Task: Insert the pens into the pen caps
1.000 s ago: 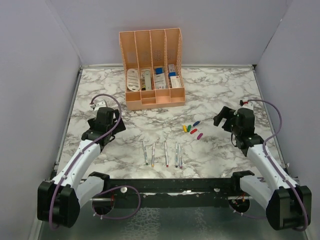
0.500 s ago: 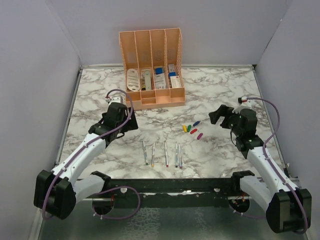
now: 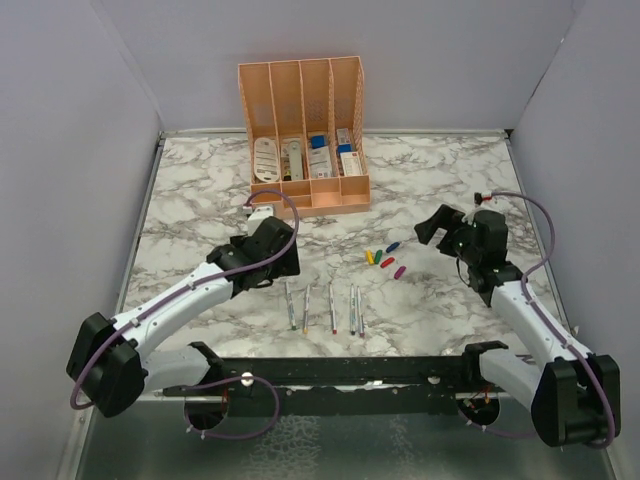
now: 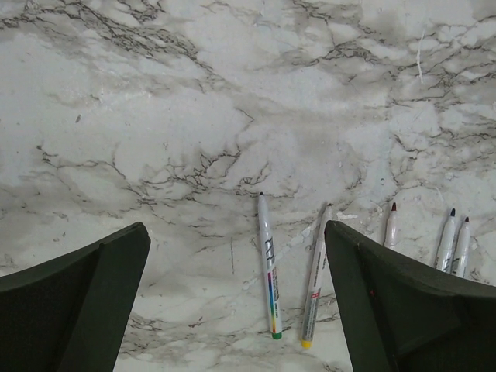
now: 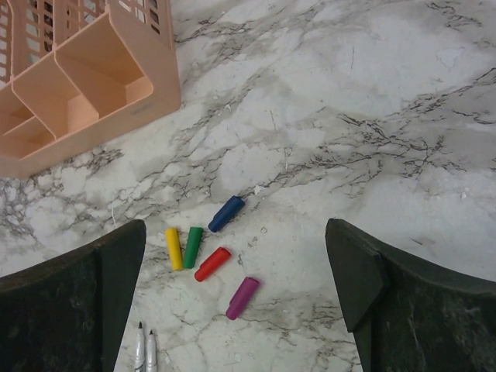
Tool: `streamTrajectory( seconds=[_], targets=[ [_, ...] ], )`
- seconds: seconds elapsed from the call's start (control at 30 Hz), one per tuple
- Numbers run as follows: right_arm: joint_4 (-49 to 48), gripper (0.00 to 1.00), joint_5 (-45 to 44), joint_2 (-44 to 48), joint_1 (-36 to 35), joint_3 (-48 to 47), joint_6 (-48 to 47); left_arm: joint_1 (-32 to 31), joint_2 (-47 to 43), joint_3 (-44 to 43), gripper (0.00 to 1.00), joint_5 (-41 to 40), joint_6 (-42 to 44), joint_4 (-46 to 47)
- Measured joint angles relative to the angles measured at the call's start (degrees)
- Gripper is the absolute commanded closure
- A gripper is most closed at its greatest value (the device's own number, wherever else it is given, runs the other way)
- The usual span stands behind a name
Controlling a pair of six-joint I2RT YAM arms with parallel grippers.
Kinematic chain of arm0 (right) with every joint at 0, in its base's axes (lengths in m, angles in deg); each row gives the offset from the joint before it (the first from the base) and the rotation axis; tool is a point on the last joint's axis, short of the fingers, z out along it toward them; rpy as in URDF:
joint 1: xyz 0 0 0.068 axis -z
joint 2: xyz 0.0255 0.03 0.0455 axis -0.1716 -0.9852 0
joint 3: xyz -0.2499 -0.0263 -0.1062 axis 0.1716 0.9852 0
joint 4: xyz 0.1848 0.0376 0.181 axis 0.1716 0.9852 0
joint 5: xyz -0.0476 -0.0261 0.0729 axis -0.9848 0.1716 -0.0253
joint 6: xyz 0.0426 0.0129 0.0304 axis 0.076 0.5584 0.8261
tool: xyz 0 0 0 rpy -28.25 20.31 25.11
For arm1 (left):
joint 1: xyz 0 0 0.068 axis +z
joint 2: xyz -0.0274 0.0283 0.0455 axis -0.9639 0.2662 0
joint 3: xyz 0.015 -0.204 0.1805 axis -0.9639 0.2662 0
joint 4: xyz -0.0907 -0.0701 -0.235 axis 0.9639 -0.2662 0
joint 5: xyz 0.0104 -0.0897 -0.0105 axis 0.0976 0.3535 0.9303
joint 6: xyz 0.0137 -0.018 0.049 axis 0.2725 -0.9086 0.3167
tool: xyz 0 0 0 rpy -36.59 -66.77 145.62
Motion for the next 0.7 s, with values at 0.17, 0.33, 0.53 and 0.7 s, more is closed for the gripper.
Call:
streamTrajectory(
  seconds=[0.17,0.33,0.53,0.7],
  targets=[
    [2.67,0.00,-0.17,-3.87,0.00,-4.00,2.43,-3.56,2.95,-0.02,0.02,-1.29,-3.89,-2.05],
    [3.48,0.00,-0.09,-4.61,0.00,-4.50,3.04,-5.60,4.92,-0.07,0.06,-1.25,-8.22,-4.85],
    [3.58,0.00,0.85,-4.04,0.00,-4.22,1.25,-7.48,7.23,-0.07,0.10,-0.87,-11.67,-6.64],
    [3.93,0.00,1.40,-3.37,0.00,-4.17,-0.20,-7.98,10.45,-0.13,0.15,0.35,-12.76,-7.04]
  ],
)
